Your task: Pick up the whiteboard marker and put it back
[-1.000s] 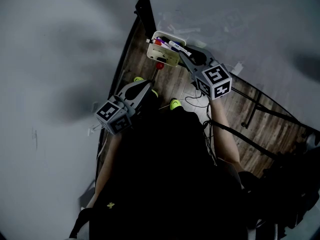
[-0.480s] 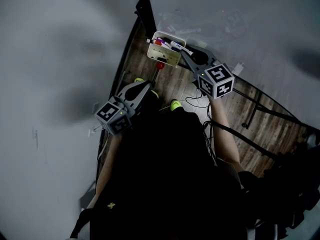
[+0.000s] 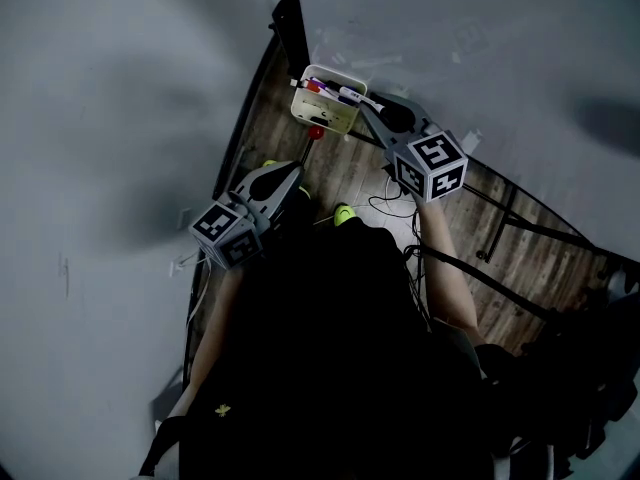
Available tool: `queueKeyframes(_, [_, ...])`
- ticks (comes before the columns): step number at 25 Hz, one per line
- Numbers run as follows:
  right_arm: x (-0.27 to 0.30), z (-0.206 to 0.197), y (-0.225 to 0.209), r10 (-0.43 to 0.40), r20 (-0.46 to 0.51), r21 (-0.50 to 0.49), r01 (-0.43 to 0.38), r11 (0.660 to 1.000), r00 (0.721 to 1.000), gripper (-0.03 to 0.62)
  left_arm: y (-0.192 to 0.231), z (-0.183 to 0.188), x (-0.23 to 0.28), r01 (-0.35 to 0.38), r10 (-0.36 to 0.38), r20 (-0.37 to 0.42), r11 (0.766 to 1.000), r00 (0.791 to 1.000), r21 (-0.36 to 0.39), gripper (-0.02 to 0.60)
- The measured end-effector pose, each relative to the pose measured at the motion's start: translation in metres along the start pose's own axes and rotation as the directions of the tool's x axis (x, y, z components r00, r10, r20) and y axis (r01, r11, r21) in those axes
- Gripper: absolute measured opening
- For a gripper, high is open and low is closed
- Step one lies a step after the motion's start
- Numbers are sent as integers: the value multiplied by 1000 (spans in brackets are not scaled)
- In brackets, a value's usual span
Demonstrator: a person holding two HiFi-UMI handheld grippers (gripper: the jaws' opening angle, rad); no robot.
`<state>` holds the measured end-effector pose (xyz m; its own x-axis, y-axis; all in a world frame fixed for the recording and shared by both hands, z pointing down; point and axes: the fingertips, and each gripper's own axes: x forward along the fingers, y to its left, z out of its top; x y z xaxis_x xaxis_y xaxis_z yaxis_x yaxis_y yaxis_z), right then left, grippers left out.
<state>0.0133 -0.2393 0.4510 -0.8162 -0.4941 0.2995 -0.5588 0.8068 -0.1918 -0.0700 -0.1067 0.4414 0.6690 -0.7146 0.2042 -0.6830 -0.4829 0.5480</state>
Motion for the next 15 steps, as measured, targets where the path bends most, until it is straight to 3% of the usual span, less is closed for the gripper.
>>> queueKeyframes(15, [-20, 28, 13, 17, 49, -40, -15, 999, 999, 72, -8, 2, 10, 30, -30, 33, 999, 999, 16, 20])
